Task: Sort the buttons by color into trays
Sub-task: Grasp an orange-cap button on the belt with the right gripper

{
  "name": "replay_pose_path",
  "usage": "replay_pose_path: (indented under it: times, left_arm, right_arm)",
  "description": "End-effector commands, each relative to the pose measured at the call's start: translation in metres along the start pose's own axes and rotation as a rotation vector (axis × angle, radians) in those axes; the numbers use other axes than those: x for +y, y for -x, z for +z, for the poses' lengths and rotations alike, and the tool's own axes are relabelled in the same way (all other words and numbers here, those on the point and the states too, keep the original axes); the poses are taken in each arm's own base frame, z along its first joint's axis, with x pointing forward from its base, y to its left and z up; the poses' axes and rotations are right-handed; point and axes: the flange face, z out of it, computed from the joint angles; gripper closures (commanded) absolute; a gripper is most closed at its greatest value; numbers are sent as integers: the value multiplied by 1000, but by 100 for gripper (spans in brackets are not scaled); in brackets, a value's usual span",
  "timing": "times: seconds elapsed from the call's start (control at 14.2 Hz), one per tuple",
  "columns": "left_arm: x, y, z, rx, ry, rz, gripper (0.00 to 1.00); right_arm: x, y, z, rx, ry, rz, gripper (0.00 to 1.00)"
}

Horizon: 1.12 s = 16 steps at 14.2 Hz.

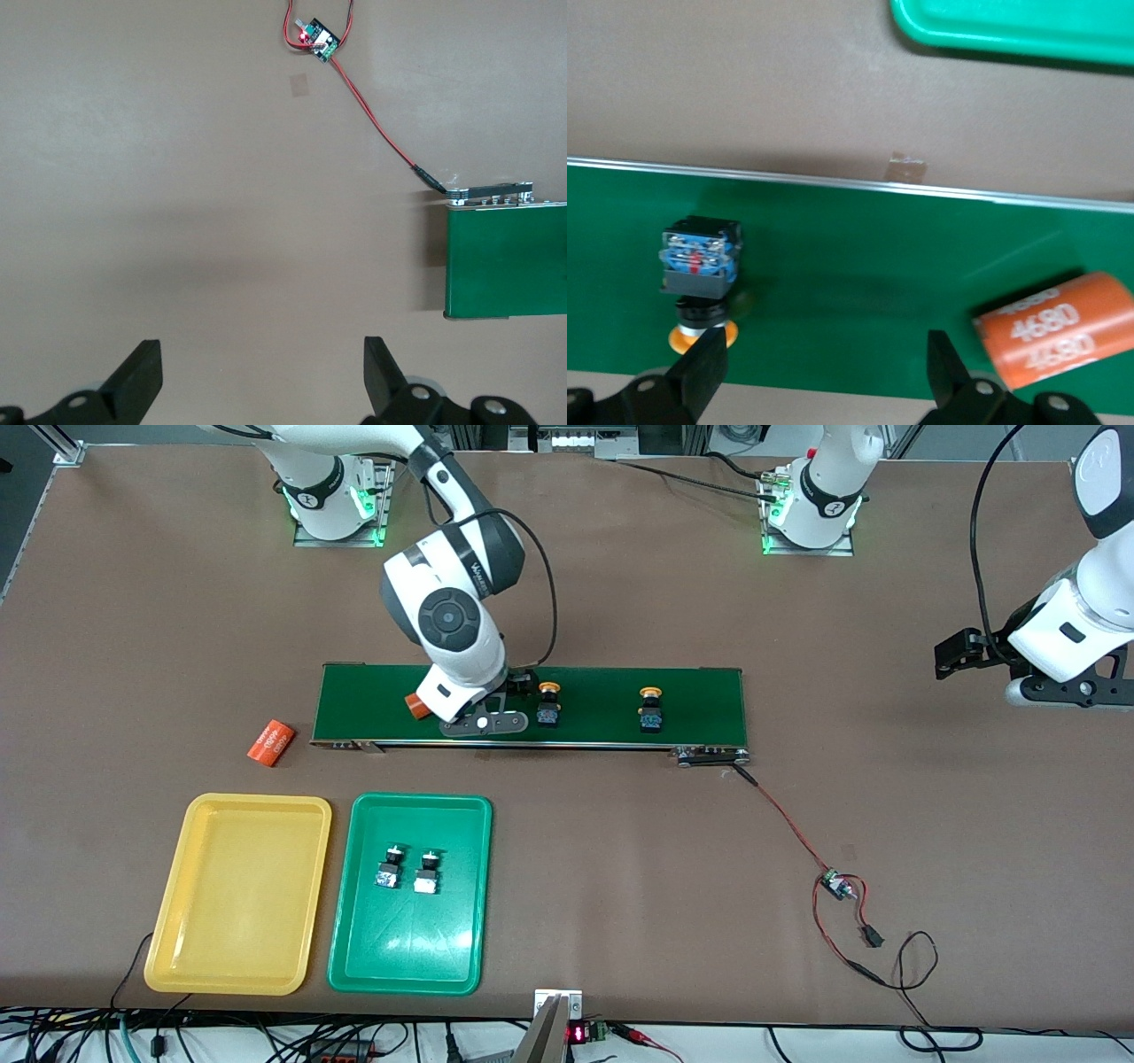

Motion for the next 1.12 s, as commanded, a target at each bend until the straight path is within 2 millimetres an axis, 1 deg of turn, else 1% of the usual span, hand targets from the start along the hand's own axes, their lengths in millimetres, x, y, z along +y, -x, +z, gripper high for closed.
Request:
replay_pose_path:
  times: [0.0, 0.21, 0.28, 0.35, 0.42, 0.77, 1.05]
  left_arm:
    - [2, 3, -3, -20, 15, 14, 0]
    - [3, 2, -2, -21, 15, 17, 0]
    - [11, 3, -3, -21, 12, 25, 0]
    - [25, 3, -4, -20, 4, 47, 0]
    - [27, 3, -4, -20, -2, 54, 0]
    - [26, 2, -4, -18, -2, 51, 0]
    - [25, 2, -3, -20, -2, 49, 0]
  right_arm:
    - [-15, -6, 3, 4, -8, 52, 0]
    - [-19, -8, 19, -3, 5, 74, 0]
    - [-22, -7, 21, 6, -1, 72, 0]
    - [-24, -8, 24, 13, -4, 69, 0]
    - [-26, -7, 28, 11, -2, 68, 0]
    - [-26, -8, 31, 16, -6, 93, 0]
    - [-25, -10, 52, -3, 15, 144, 0]
